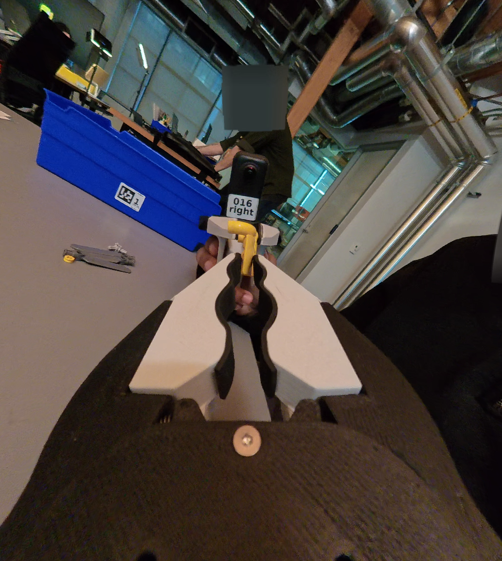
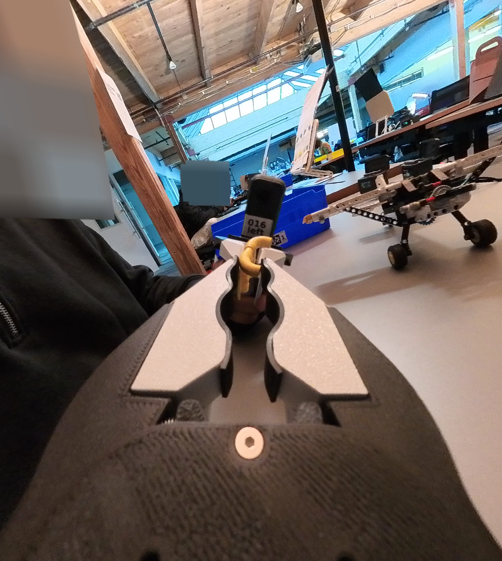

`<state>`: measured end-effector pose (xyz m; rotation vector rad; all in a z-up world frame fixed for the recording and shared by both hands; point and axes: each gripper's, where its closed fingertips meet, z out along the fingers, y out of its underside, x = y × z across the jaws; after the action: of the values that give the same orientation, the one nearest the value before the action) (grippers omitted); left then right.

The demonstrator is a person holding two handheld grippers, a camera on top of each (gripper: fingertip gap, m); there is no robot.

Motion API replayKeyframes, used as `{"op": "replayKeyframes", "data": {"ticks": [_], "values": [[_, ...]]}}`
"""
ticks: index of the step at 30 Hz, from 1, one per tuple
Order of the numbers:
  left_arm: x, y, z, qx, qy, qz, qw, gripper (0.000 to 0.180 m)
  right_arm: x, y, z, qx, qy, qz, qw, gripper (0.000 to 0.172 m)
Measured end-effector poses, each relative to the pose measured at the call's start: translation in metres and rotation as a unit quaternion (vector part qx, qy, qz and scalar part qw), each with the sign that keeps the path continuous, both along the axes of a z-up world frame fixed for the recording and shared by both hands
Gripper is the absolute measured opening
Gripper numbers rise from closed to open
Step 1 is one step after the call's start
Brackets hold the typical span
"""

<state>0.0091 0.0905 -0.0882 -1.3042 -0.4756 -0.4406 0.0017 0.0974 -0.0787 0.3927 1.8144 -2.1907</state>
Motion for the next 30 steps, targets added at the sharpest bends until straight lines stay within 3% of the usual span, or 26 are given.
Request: {"op": "replayKeyframes", "data": {"ticks": [2, 5, 8, 15, 22, 30], "values": [[0.004, -0.001, 0.004, 0.022, -0.015, -0.020, 0.999, 0.009, 0.002, -0.002, -0.002, 0.004, -0.007, 0.010, 1.000, 0.011], [0.008, 0.001, 0.007, 0.046, -0.039, -0.046, 0.997, 0.035, 0.007, -0.010, -0.008, 0.029, -0.015, 0.027, 0.999, 0.011], [0.006, 0.001, 0.003, 0.028, -0.033, -0.035, 0.998, 0.011, 0.011, -0.011, -0.006, 0.022, -0.011, 0.037, 0.999, 0.011], [0.010, 0.003, 0.000, 0.023, -0.047, -0.058, 0.997, 0.010, 0.008, -0.005, 0.001, 0.007, 0.029, 0.007, 1.000, 0.015], [0.008, -0.010, 0.010, 0.116, -0.167, -0.135, 0.970, 0.010, 0.011, 0.008, 0.016, -0.040, 0.130, -0.046, 0.990, 0.015], [0.019, -0.006, 0.016, 0.098, -0.105, -0.133, 0.981, 0.010, 0.011, 0.004, 0.013, -0.033, 0.112, -0.035, 0.993, 0.023]]}}
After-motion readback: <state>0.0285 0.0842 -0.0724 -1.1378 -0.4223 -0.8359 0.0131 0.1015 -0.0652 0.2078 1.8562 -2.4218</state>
